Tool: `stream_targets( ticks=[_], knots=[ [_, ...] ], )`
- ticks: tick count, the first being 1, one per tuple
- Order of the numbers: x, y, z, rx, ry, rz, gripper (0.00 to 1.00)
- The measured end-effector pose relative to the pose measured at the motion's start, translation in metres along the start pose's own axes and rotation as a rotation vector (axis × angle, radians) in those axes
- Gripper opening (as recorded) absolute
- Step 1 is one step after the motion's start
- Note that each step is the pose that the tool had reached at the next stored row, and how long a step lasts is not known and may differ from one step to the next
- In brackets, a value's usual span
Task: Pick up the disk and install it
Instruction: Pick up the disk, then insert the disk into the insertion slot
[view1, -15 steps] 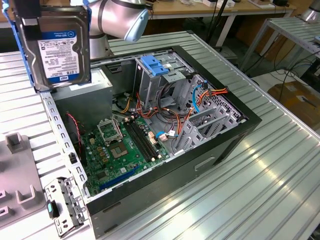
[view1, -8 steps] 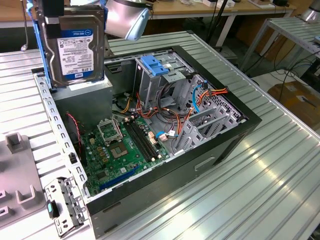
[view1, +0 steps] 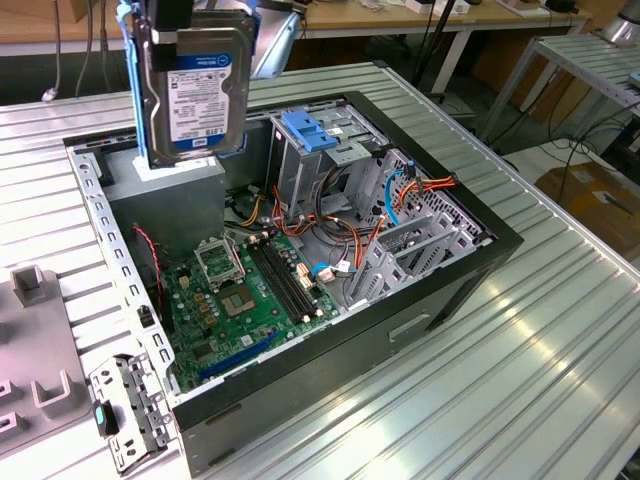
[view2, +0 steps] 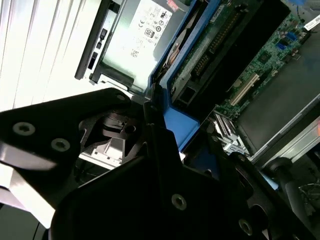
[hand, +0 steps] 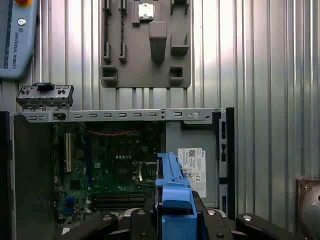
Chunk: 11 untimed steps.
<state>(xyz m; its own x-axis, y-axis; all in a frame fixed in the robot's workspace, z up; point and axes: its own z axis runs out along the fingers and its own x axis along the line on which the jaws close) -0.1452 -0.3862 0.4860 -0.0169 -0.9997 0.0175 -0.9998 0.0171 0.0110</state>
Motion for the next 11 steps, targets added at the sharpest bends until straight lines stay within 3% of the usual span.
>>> stream_targets(
  ticks=[2,4,5,11],
  knots=[
    [-0.0001,-0.0079,-0.0001,0.0000,0.0000,0.000,0.37],
    [-0.0003,-0.0197,-0.0002,0.0001,-0.0001,0.000,0.37],
    [-0.0004,-0.0223,-0.0003,-0.0001,0.0001,0.000,0.37],
    [-0.0004,-0.0249,-0.0002,0.0000,0.0000,0.000,0.37]
  ],
)
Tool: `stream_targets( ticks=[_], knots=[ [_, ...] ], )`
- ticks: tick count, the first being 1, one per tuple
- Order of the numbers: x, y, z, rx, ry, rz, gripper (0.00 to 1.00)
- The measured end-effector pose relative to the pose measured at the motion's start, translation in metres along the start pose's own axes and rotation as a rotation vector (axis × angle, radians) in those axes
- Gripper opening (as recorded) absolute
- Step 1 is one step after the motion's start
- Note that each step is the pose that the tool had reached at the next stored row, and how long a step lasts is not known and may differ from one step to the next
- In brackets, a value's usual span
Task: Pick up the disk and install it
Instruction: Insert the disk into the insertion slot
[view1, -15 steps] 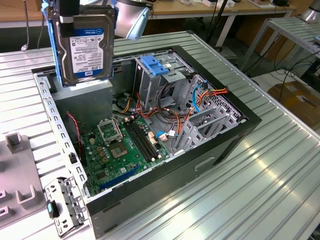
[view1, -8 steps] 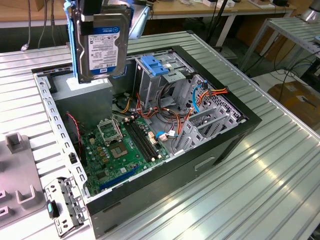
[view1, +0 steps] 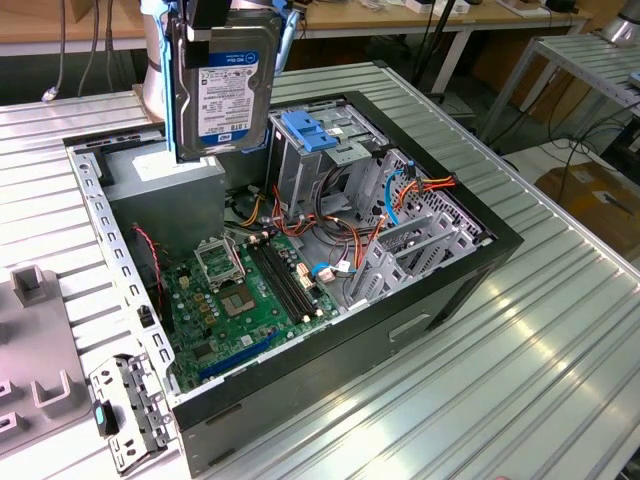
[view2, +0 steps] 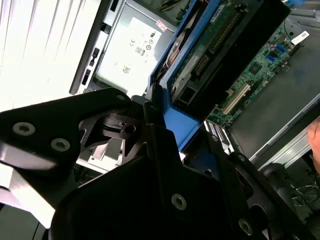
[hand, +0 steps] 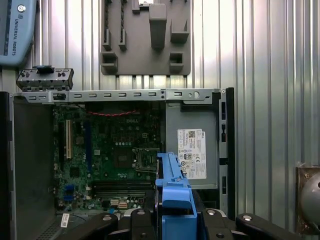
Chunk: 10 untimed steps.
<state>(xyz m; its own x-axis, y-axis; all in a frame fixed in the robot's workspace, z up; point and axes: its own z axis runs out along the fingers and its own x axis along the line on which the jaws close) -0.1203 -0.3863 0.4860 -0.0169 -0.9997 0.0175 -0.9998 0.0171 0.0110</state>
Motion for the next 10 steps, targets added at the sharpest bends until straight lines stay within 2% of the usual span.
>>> stream_targets(
  ticks=[10],
  knots=[
    [0.0064,-0.0001,0.0002,0.0001,0.0000,0.000,0.37]
  ],
)
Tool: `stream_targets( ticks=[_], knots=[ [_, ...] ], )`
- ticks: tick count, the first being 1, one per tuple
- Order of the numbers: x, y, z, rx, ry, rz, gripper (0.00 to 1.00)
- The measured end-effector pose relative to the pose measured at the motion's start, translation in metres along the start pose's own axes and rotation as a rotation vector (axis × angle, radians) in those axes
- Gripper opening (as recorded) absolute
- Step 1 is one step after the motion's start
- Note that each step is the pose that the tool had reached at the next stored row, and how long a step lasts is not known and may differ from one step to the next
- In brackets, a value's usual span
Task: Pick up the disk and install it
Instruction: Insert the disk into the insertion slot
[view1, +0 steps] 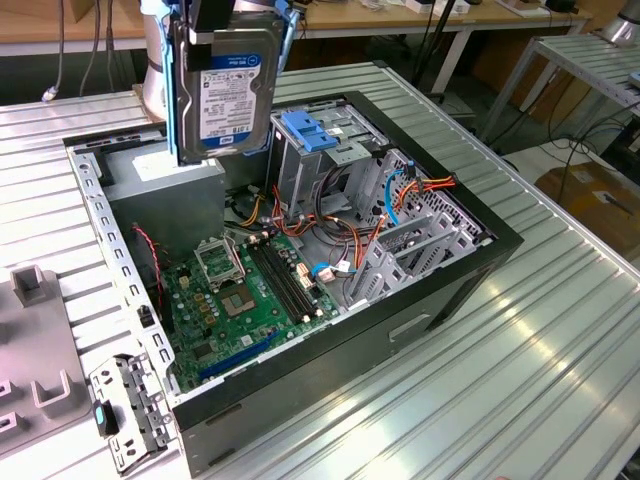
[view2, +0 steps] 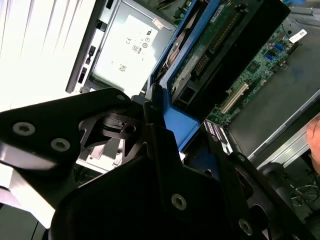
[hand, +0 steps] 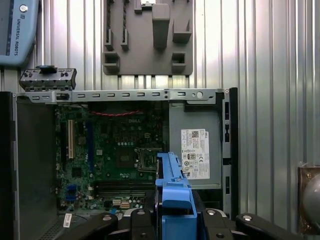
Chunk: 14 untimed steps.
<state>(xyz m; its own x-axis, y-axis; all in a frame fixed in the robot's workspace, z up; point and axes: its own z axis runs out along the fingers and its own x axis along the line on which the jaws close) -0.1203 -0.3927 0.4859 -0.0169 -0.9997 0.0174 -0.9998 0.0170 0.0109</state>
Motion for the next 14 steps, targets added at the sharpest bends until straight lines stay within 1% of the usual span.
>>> stream_targets(
  ticks=[8,10,14],
  knots=[
    [0.0061,-0.0001,0.0002,-0.0001,0.0019,0.000,0.37],
    [0.0095,-0.0002,0.0003,-0.0001,0.0023,0.000,0.37],
    [0.0195,-0.0003,0.0007,-0.0001,0.0029,0.000,0.37]
  ],
)
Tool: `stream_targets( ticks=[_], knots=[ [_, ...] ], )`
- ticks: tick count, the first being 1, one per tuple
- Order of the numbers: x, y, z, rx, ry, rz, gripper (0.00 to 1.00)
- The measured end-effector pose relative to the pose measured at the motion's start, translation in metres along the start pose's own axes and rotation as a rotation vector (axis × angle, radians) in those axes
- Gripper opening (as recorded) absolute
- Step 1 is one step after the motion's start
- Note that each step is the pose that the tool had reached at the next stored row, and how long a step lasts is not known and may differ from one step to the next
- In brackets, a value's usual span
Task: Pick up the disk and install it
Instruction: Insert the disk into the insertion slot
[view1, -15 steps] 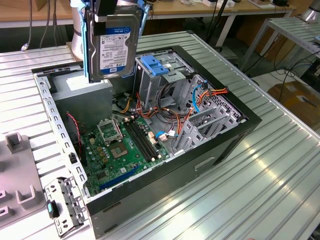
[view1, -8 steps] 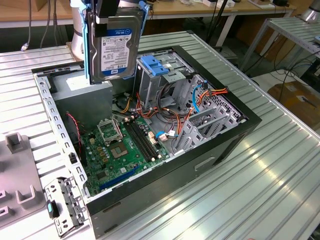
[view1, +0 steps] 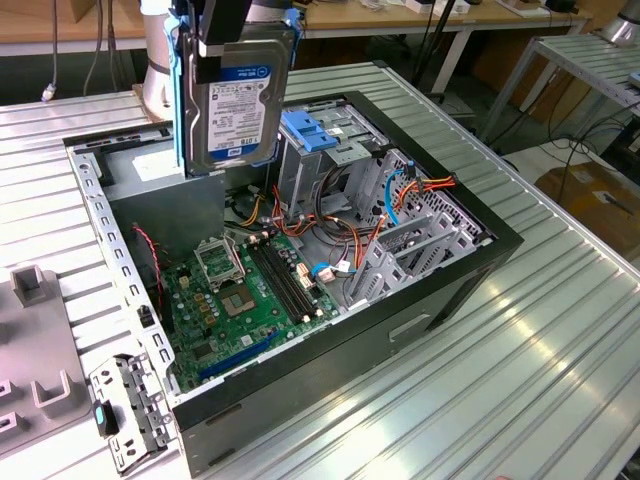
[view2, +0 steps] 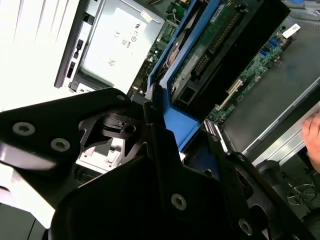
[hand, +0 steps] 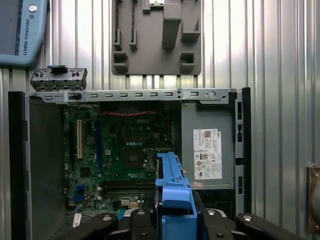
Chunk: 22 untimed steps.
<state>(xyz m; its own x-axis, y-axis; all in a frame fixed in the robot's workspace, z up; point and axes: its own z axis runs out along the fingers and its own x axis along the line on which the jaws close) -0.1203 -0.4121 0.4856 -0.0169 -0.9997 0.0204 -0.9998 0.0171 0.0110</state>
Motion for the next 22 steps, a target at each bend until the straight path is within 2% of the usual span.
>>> stream_targets(
  ticks=[2,4,8,12,18,22],
  knots=[
    [0.0068,-0.0001,0.0004,0.0001,0.0003,0.000,0.37],
    [0.0197,-0.0003,0.0010,0.0001,0.0005,0.000,0.37],
    [0.0316,-0.0006,0.0016,0.0001,0.0016,0.000,0.37],
    [0.0338,-0.0024,0.0017,0.0001,0.0016,0.000,0.37],
    [0.0344,-0.0111,0.0017,0.0001,0.0018,0.000,0.37],
    [0.0343,-0.0200,0.0018,0.0001,0.0019,0.000,0.37]
  ],
)
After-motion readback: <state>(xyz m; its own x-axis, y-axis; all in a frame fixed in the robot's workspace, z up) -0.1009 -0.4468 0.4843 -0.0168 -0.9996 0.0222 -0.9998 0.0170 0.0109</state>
